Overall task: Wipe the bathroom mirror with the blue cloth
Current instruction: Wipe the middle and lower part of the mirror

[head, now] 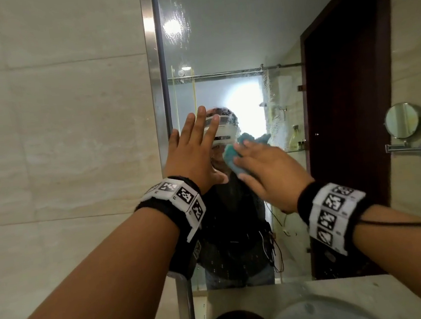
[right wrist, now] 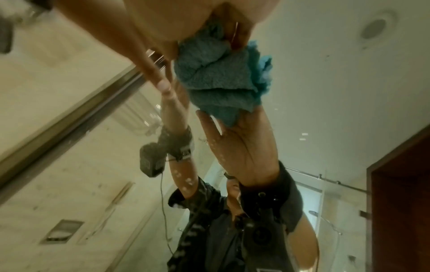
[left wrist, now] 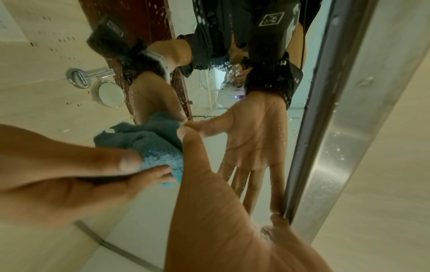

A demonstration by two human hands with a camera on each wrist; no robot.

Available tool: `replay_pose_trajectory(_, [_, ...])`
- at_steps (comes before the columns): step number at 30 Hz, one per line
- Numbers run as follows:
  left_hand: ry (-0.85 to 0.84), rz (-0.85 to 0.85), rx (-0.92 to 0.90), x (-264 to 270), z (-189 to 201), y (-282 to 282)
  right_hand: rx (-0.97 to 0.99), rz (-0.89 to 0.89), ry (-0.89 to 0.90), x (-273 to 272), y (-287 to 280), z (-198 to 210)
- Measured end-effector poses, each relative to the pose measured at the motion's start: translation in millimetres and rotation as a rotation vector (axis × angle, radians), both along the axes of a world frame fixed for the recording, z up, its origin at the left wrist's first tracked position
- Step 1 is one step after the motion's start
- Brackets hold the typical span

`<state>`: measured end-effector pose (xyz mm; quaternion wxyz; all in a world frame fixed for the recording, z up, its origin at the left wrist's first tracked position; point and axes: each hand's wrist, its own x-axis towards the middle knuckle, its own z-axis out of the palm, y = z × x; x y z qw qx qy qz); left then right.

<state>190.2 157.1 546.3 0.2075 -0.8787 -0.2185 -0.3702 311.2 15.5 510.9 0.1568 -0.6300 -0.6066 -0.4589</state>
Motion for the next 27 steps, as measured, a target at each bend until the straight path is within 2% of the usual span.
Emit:
replay_pose_trajectory(1, [0.000, 0.000, -0.002, -0.4, 0.0, -0.8, -0.054, 0.000, -0.034, 5.0, -4.5, -4.1])
replay_pose_trajectory(3, [-0.001, 0.000, -0.010, -0.4, -0.1, -1.5, -0.062, -0.028, -0.067, 10.0, -13.2, 16.5])
replay_pose_trajectory(6, [-0.001, 0.001, -0.020, 0.1, 0.0, -1.7, 0.199, -0.086, 0.061, 14.2, -15.8, 55.5])
replay_pose_trajectory(8, [0.001, 0.005, -0.021, -0.3, 1.1, -2.2, 0.260, -0.072, 0.098, 11.6, -8.6, 45.2])
replay_pose_trajectory(9, [0.001, 0.006, -0.017, -0.7, 1.4, -2.6, 0.206, -0.033, 0.129, 6.0, -5.4, 28.6])
replay_pose_trajectory(11, [0.003, 0.008, -0.008, -1.1, 1.4, -4.0, 0.007, 0.004, 0.051, -6.1, -1.5, -7.5])
replay_pose_trajectory(13, [0.008, 0.014, -0.012, -0.6, -0.3, -4.8, -0.088, -0.017, -0.093, 2.8, -5.4, -4.3])
replay_pose_trajectory(14, [0.006, 0.018, -0.017, 0.2, -0.4, -4.5, -0.040, -0.059, -0.036, 10.4, -7.6, 14.2])
replay_pose_trajectory(16, [0.007, 0.021, -0.020, 1.5, -0.6, -3.8, 0.247, -0.094, 0.164, 23.7, -9.7, 51.8])
replay_pose_trajectory(17, [0.004, 0.023, -0.019, 1.9, -0.6, -3.4, 0.377, -0.086, 0.250, 29.6, -8.8, 60.0])
replay_pose_trajectory(18, [0.004, 0.024, -0.018, 2.3, -0.7, -3.2, 0.410, -0.088, 0.273, 26.4, -7.8, 58.0])
replay_pose_trajectory(19, [0.004, 0.025, -0.017, 2.3, -0.5, -3.3, 0.354, -0.090, 0.254, 19.9, -6.3, 45.8])
replay_pose_trajectory(22, [0.007, 0.028, -0.004, 2.3, -0.2, -3.4, 0.011, -0.051, 0.001, 4.0, -3.5, -21.2])
replay_pose_trajectory(24, [0.029, 0.043, 0.003, 1.8, -1.5, -3.8, -0.107, -0.059, -0.061, 8.4, -15.3, -19.4])
replay_pose_trajectory(25, [0.040, 0.053, 0.003, 2.0, -1.7, -3.6, -0.059, -0.076, -0.027, 14.8, -19.1, -2.5])
replay_pose_trajectory(27, [0.054, 0.062, -0.001, 2.7, -2.2, -3.4, 0.191, -0.105, 0.189, 31.0, -28.0, 33.7])
